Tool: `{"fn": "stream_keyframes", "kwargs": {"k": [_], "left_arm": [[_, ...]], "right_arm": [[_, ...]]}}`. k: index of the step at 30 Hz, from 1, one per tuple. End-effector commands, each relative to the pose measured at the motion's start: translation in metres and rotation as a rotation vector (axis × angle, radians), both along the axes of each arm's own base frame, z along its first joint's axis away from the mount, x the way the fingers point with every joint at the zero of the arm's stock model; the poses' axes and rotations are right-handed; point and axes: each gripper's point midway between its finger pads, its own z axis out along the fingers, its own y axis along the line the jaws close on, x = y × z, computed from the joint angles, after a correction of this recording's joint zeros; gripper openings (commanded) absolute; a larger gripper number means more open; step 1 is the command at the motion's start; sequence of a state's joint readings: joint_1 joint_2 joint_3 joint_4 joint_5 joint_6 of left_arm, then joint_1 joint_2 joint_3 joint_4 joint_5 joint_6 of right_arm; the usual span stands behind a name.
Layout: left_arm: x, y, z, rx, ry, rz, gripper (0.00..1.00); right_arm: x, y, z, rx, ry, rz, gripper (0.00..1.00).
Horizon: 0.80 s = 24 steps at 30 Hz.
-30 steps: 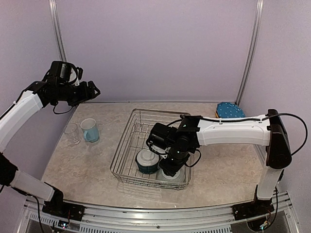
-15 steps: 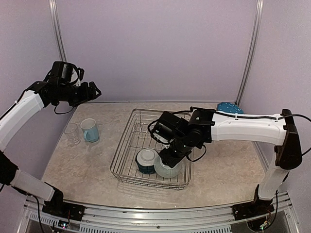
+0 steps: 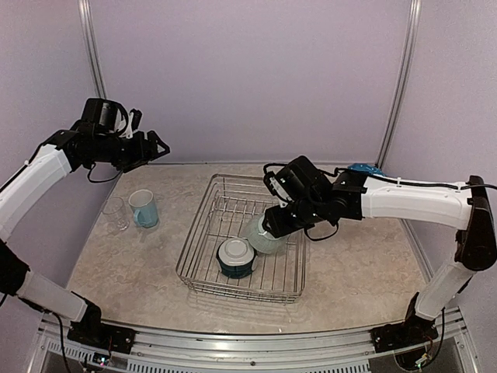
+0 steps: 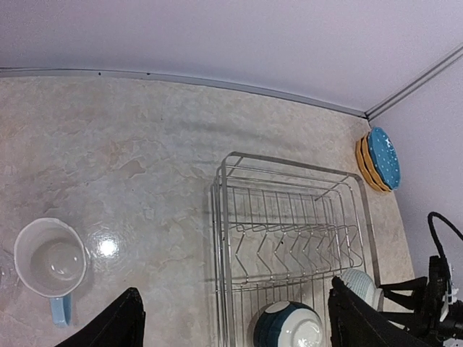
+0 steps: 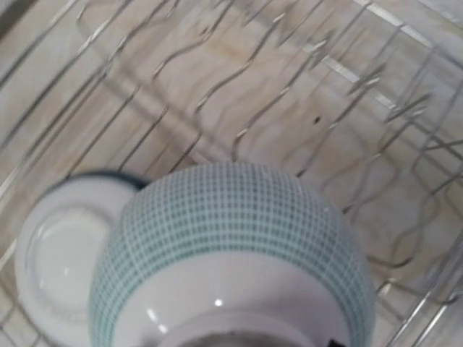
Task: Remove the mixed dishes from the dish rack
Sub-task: Grab the bowl from the dish rack, then pass from the right arm to the left
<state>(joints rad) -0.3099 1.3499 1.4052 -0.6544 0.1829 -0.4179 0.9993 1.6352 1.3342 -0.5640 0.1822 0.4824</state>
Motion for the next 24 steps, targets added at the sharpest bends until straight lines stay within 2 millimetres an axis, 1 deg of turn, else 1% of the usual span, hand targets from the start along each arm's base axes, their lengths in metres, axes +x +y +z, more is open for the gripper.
{"fn": "stream_keyframes", "kwargs": {"k": [1,4,7,9,12,15,18,20,23,24], "left_arm": [[-0.008,-0.034,0.005,-0.115,0.016,-0.162,0.83],[-0.016,-0.056,0.008,-0.208,0.03,-0.266,0.81],[-0.029,-0.082,0.009,-0.291,0.058,-0.386,0.81],[-0.041,-0.1,0.013,-0.352,0.077,-0.489,0.81],[-0.063,-0.126,0.017,-0.451,0.117,-0.648,0.8],[-0.08,-0.145,0.019,-0.51,0.143,-0.757,0.81],[-0.094,-0.163,0.014,-0.545,0.184,-0.838,0.8],[-0.101,-0.171,0.01,-0.576,0.223,-0.878,0.78],[-0.105,-0.179,0.007,-0.62,0.252,-0.912,0.77],[-0.106,-0.182,0.003,-0.627,0.27,-0.916,0.77]], "right_arm": [[0.024,0.005,0.058,0.273,-0.108,-0.073,0.0],[0.033,-0.007,0.075,0.366,-0.162,-0.114,0.0],[0.032,-0.016,0.095,0.473,-0.224,-0.122,0.0],[0.031,-0.019,0.109,0.549,-0.267,-0.115,0.0],[0.03,-0.02,0.119,0.599,-0.294,-0.103,0.0],[0.029,-0.019,0.131,0.648,-0.322,-0.093,0.0],[0.026,-0.016,0.142,0.71,-0.347,-0.062,0.0],[0.025,-0.011,0.15,0.742,-0.359,-0.038,0.0],[0.024,-0.005,0.156,0.77,-0.368,-0.01,0.0],[0.023,-0.003,0.158,0.782,-0.369,0.002,0.0]]}}
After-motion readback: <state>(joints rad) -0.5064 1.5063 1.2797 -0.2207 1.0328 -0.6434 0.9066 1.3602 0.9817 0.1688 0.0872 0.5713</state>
